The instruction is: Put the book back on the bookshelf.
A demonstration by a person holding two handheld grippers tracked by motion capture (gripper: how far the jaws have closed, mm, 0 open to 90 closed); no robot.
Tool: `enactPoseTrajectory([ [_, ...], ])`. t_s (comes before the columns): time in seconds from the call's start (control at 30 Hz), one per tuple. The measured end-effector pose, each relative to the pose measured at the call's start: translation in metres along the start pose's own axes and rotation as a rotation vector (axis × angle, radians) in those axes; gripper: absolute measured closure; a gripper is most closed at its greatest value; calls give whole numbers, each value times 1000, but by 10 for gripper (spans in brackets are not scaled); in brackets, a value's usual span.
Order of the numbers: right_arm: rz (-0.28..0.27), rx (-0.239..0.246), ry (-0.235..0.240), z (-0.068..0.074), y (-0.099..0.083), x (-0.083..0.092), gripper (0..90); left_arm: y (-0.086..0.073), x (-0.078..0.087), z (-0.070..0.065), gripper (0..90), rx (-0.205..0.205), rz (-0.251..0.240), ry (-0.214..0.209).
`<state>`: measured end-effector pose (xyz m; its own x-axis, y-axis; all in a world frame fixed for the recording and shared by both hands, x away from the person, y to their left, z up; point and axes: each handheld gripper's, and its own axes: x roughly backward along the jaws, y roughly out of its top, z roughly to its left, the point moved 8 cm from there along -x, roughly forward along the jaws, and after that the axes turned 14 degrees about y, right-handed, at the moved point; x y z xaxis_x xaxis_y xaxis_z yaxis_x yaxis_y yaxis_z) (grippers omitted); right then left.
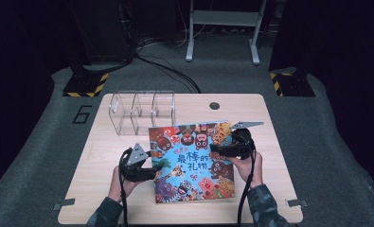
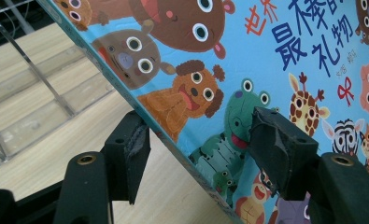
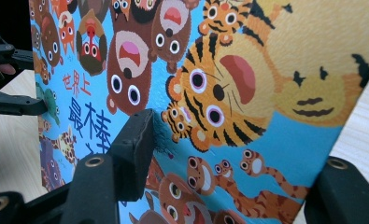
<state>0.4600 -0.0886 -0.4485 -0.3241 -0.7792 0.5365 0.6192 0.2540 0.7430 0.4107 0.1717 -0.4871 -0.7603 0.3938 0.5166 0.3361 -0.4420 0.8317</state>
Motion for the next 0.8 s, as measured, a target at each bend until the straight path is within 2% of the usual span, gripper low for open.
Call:
enactPoseTrajectory([
  [0.07, -5, -1, -1, 2, 1, 1, 409, 1, 1, -1, 392, 1, -11, 7],
  [0.1, -6, -2, -3, 2, 1, 2, 408, 1, 2, 0, 393, -15, -6, 13],
  [0.27, -6, 33, -11, 4, 3, 4, 404, 5, 4, 1, 404, -28, -26, 35],
  [0.3, -10, 46, -14, 4, 4, 4, 403, 6, 4, 2, 406, -42, -29, 39],
  [0.33, -11, 57, -17, 4, 5, 4, 403, 7, 4, 2, 410, -31, -35, 46],
  [0.47, -15, 88, -27, 6, 8, 6, 401, 9, 6, 4, 433, -35, -36, 48],
  [0.6, -21, 106, -29, 8, 10, 6, 400, 10, 7, 8, 458, -14, -49, 33],
  [0.67, -22, 114, -28, 9, 10, 7, 400, 9, 8, 8, 471, 4, -50, 9],
  [0.73, -23, 125, -32, 10, 11, 7, 400, 10, 9, 10, 478, -4, -54, 13],
  [0.77, -28, 128, -32, 10, 12, 7, 400, 11, 9, 9, 481, 9, -60, 8],
  [0.8, -32, 136, -37, 10, 12, 8, 400, 11, 9, 11, 483, -1, -61, 17],
])
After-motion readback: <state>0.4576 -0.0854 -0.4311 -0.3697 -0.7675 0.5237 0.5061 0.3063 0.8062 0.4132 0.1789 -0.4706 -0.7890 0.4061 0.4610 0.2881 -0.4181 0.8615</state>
